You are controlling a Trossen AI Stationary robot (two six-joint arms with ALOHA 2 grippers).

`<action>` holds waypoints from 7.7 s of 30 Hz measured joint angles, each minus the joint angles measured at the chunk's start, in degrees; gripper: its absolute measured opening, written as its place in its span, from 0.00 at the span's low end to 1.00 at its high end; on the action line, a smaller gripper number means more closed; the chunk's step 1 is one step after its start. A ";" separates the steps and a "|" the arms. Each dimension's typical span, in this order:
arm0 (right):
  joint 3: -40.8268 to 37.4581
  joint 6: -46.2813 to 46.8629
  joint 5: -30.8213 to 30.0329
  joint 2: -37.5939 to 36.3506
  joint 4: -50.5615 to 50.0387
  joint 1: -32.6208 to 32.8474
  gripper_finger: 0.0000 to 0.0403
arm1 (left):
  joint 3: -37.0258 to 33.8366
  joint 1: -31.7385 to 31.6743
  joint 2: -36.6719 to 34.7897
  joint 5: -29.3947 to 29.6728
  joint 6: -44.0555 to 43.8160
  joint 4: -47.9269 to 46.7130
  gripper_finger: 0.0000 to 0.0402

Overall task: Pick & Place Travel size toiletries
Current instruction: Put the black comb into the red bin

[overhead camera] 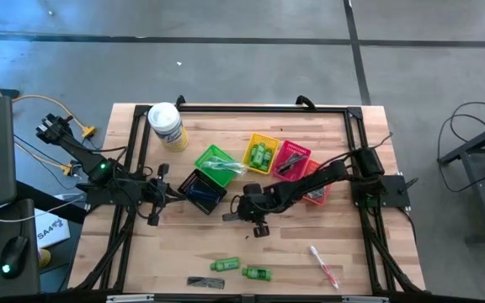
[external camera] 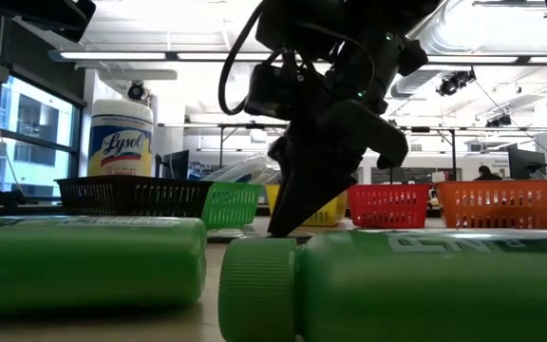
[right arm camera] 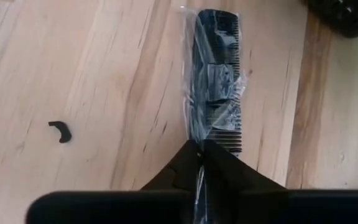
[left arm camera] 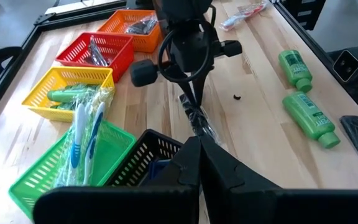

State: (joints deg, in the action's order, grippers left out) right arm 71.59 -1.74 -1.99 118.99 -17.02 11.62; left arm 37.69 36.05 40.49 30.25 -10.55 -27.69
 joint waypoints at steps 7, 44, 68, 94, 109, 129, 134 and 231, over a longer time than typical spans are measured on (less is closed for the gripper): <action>-0.16 -1.52 -5.50 -1.97 -0.74 1.35 0.01 | 0.00 -0.01 0.00 0.01 -0.22 -0.82 0.00; -0.17 5.15 -1.92 -5.24 -7.36 -0.70 0.42 | 0.07 -0.01 -0.02 -1.44 -0.78 -1.26 0.00; -2.00 1.26 -3.74 -3.68 -5.76 -1.14 0.03 | 0.04 -0.02 0.00 -1.49 -2.21 -2.49 0.00; -2.20 0.42 -10.63 -12.20 -4.22 2.11 0.01 | 0.00 0.00 0.16 -1.52 -2.21 -2.42 0.00; -2.11 -1.34 6.67 -4.38 0.22 -7.48 0.62 | -0.02 -0.02 1.05 -2.45 -3.26 -4.32 0.00; -1.70 -0.93 -0.28 -0.40 1.59 -5.72 0.00 | -0.02 0.00 1.03 -2.43 -3.74 -4.17 0.00; -2.12 -2.53 -3.95 -3.52 0.37 -3.70 0.00 | -0.02 -0.02 1.04 -2.41 -3.74 -4.21 0.00; -2.55 6.52 -11.47 -9.76 -5.67 -0.37 0.01 | 0.00 -0.02 1.05 -2.37 -5.84 -5.48 0.00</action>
State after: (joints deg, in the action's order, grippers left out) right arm 69.03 4.78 -13.46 109.23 -22.68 11.25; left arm 37.69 36.03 41.54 27.88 -16.38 -33.17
